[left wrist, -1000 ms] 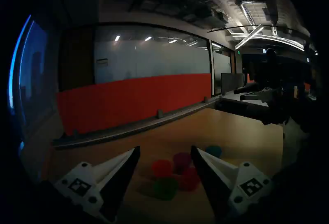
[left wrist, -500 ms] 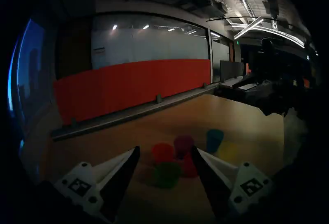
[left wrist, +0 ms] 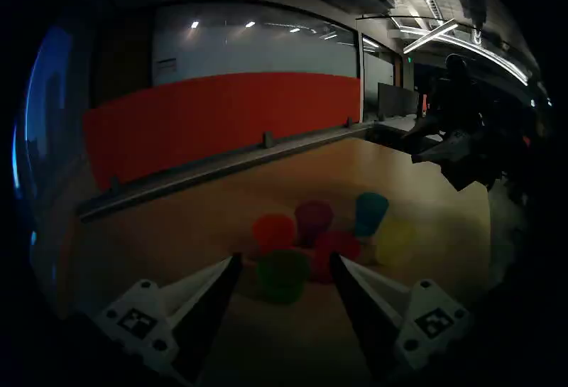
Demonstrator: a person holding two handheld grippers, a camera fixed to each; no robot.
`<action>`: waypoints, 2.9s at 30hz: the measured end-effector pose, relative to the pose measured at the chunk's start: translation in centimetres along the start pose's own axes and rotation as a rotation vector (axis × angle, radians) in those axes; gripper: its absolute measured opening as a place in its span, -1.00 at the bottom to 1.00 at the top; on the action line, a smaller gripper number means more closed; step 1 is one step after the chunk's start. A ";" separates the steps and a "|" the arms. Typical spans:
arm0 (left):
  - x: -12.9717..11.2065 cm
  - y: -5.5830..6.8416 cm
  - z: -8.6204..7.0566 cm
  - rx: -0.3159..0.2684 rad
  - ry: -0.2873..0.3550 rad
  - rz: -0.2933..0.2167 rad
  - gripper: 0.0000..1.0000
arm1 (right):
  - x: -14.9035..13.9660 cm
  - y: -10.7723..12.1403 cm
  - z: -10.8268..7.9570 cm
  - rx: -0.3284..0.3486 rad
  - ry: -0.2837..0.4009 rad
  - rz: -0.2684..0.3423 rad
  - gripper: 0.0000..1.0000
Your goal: Pour water
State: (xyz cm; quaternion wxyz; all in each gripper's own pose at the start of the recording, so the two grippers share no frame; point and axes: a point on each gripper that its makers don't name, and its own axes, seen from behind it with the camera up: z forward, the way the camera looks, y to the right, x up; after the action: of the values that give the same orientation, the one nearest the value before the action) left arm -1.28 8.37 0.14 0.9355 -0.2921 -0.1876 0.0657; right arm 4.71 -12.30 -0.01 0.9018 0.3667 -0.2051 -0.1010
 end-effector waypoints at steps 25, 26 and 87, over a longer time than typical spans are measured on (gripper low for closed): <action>-7.0 0.6 3.8 -0.041 -0.166 0.011 0.82 | -5.6 -0.7 4.3 0.068 -0.110 0.037 0.96; -7.2 0.6 3.9 -0.044 -0.173 0.011 0.82 | -5.8 -0.7 4.4 0.069 -0.113 0.036 0.96; -9.5 0.6 11.6 -0.106 -0.276 0.021 0.75 | -9.4 -1.6 11.1 0.126 -0.227 -0.014 0.92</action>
State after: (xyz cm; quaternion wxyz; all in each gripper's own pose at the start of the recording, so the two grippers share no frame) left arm -14.57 12.66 5.64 0.8833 -0.3312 -0.3148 0.1050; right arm -8.68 -17.21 3.23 0.8473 0.4102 -0.3093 -0.1350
